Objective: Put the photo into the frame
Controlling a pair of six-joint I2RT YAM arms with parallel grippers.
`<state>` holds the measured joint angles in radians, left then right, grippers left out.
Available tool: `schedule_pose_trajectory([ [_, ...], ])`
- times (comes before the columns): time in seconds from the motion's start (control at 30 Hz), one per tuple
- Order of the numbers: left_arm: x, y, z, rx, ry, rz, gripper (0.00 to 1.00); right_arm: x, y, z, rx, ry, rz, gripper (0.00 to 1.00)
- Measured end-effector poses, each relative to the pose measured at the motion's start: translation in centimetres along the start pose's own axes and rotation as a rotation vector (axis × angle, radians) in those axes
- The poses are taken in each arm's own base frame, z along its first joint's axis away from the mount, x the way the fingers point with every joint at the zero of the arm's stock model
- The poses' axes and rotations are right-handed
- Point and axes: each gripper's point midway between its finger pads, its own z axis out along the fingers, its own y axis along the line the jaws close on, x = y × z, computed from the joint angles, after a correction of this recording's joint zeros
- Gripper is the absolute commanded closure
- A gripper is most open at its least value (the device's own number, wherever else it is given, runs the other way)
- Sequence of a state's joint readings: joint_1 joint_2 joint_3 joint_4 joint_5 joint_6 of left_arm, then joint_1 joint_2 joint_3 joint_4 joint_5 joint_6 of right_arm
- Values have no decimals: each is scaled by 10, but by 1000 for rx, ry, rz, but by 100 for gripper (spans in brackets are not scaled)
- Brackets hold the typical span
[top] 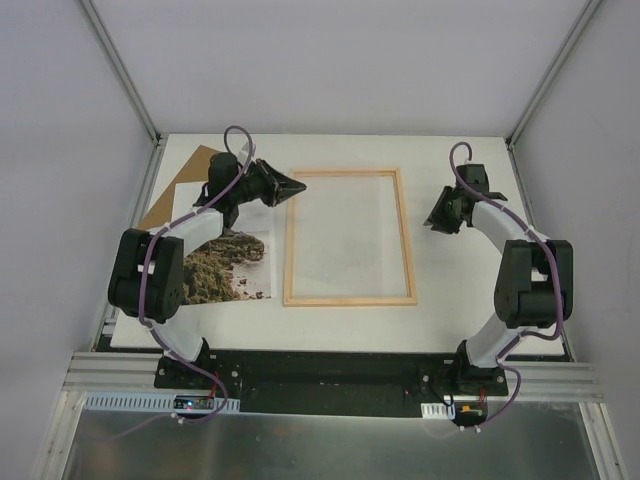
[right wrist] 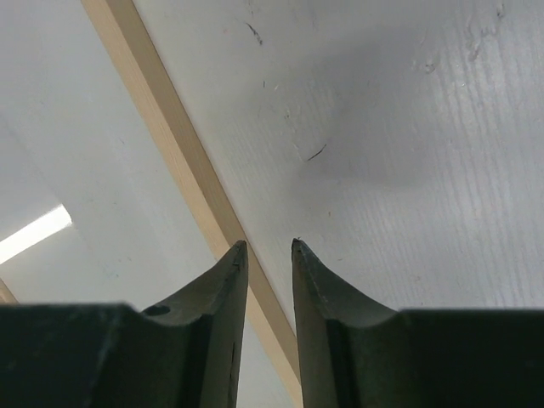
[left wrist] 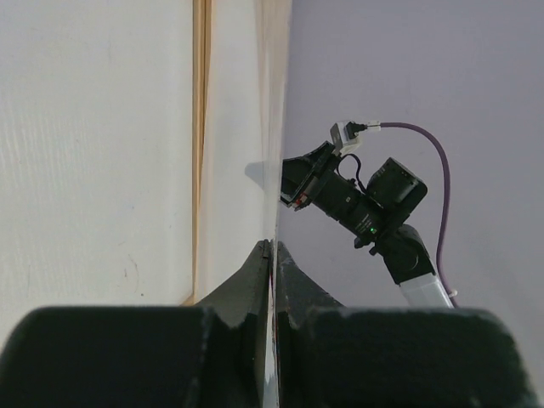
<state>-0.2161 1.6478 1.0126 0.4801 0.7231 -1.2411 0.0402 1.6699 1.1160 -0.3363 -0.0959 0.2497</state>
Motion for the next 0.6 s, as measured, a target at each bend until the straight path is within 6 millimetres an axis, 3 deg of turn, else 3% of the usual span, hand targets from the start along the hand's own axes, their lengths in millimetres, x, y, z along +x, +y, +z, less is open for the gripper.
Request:
schedule_pose_trajectory([
  [0.27,9,33,25,40,48,-77,100,-3,0,9,-3,-9,4,82],
  [0.6,8,27,33,123,62,-67,100,7,-9,27,32,32,18,88],
])
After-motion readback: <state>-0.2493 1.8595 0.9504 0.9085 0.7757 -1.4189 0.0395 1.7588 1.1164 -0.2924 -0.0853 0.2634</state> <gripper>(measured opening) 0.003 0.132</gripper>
